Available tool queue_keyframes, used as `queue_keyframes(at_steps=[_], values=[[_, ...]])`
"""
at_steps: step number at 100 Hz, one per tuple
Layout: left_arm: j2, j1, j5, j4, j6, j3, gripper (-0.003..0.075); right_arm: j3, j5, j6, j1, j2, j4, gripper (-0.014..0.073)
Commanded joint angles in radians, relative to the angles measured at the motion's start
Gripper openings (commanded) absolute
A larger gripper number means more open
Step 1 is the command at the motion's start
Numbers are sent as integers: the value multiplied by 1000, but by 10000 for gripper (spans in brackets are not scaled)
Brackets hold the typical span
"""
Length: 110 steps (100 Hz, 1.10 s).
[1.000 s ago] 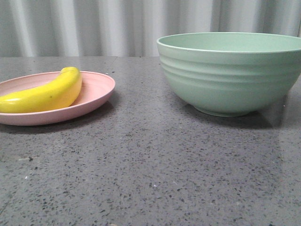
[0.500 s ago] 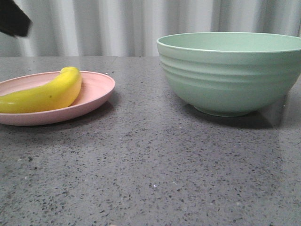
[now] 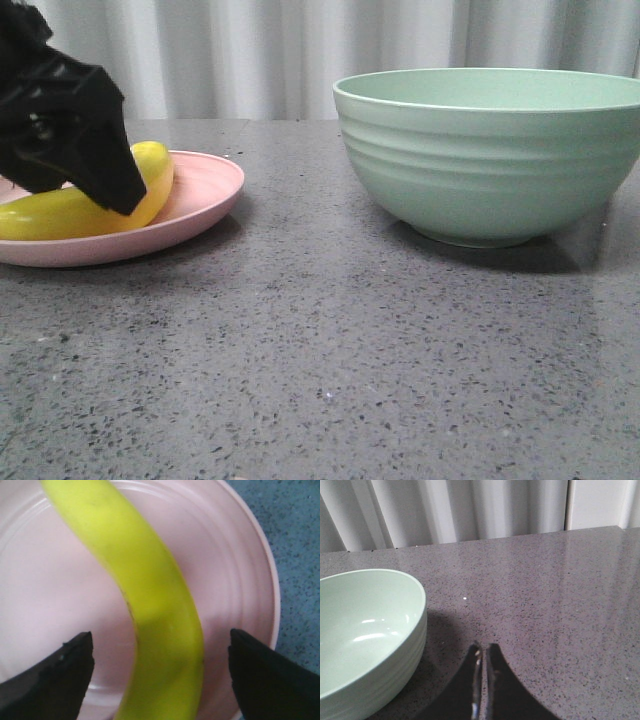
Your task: Transfer banana from pink plate to green bowl
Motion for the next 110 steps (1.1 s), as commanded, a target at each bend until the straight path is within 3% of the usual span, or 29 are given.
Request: queue_keyframes(at_steps=[1,16,26,33,53,71,86,93,110], values=[[-9,-8,-19,-14,6,-39,512,-37,-90,1,1,11,7,-64],[29,-8,10,-10,6,-39,507,-37,-95,1,1,11,7,-64],[44,-8,16,-13,6,-39,439,-37,-96,1,1,11,7,-64],[44,-8,16,-13,6,-39,344,-37,-96,1,1,11,7,-64],[44,-8,19,-14,6,-51,-20,-37,-92,1,1,11,7,-64],[34,-8,46,-14,22,-116,-20,-112,54,-3,10,13,7,-64],[-3,-37,75,-36,104,-175,-20,-248,228,-4,77,54,7,-39],[-28,-67,75,-59,137,-194,-20,-318,289,-4,122,98,7,24],[-86,-162,57,-75,181,-217,-20,-456,316,-4,237,235,117,270]])
